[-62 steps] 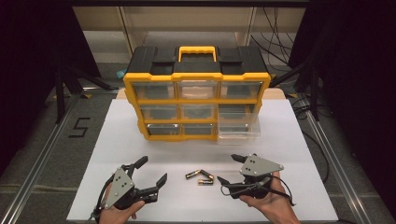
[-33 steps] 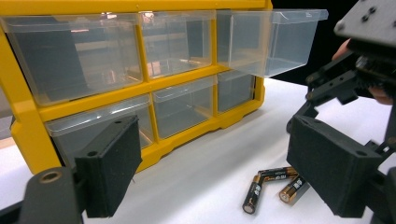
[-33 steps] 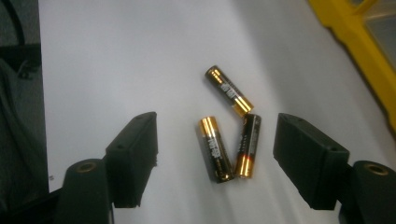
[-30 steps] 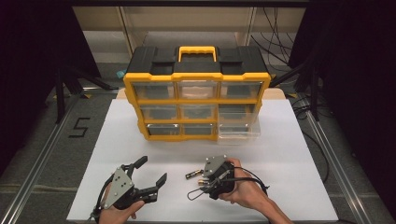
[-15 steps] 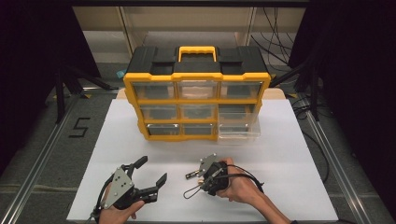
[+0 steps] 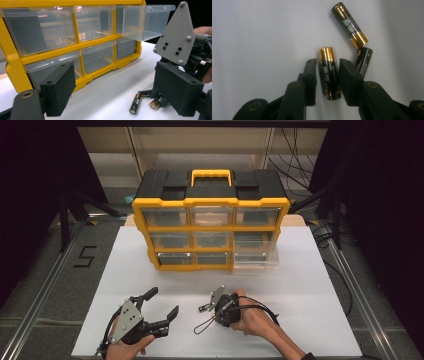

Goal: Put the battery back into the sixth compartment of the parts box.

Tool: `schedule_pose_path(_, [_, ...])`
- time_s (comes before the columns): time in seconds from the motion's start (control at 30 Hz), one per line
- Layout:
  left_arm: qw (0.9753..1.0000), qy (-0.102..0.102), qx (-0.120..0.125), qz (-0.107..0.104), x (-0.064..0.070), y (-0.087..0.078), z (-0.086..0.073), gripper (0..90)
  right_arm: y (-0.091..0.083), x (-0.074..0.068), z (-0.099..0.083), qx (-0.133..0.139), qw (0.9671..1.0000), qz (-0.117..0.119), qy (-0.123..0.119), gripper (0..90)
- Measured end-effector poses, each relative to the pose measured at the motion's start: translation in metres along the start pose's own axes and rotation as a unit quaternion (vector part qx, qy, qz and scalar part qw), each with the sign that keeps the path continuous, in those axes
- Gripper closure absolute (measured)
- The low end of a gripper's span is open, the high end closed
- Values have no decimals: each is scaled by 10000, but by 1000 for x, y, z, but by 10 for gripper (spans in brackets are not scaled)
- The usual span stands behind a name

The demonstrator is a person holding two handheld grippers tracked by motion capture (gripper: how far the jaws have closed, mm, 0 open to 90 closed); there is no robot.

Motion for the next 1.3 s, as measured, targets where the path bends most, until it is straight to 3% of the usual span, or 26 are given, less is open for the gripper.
schedule_pose_path(0.1, [10000, 2, 4, 8, 0, 0, 0, 172, 0, -1, 0, -10, 10000, 65, -24, 727])
schedule_pose_path(0.2, [10000, 3, -14, 3, 0, 0, 0, 172, 1, 1, 1, -119, 9997, 23, -205, 751])
schedule_pose_path(0.37, [10000, 12, -20, 2, 0, 0, 0, 172, 1, 0, 0, -237, 9997, 87, -77, 766])
schedule_pose_path(0.5, [10000, 15, 46, -25, 0, 0, 1, 172, 0, 0, 1, -238, 9996, 57, -113, 767])
schedule_pose_path(0.53, [10000, 13, 48, -27, 0, 0, 1, 172, -1, 1, 2, -136, 9997, 63, -193, 768])
schedule_pose_path(0.57, [10000, 22, -25, 5, -1, -1, 0, 172, -3, 0, 2, -178, 9998, 65, -119, 768])
schedule_pose_path(0.67, [10000, 13, 48, -25, 0, 0, 0, 172, -12, 2, 8, 88, 9999, -1, -96, 768])
schedule_pose_path(0.7, [10000, 7, 45, -21, 0, 0, 0, 172, -16, 1, 9, 150, 9999, 54, 13, 767])
schedule_pose_path(0.87, [10000, 15, 21, -7, 0, 0, 0, 172, -35, 6, 14, 446, 9990, -4, 9, 768])
schedule_pose_path(0.9, [10000, 24, -22, 6, 0, -1, 0, 172, -38, 8, 16, 516, 9986, -122, -14, 767])
schedule_pose_path(1.07, [10000, 24, -24, 9, -1, -1, 0, 172, -57, 15, 22, 914, 9947, -461, -13, 768])
schedule_pose_path(1.3, [10000, 23, 27, 13, -1, 0, 1, 172, -85, 21, 28, 1321, 9892, -627, 100, 768])
Point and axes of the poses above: each handheld gripper's, and its own axes: y roughly forward along the jaws, z roughly out of its top, x roughly to its right, the point moved 6 cm from there along y, roughly forward along the jaws, and after that the axes turned 7 degrees about -z, right-handed, at the moved point
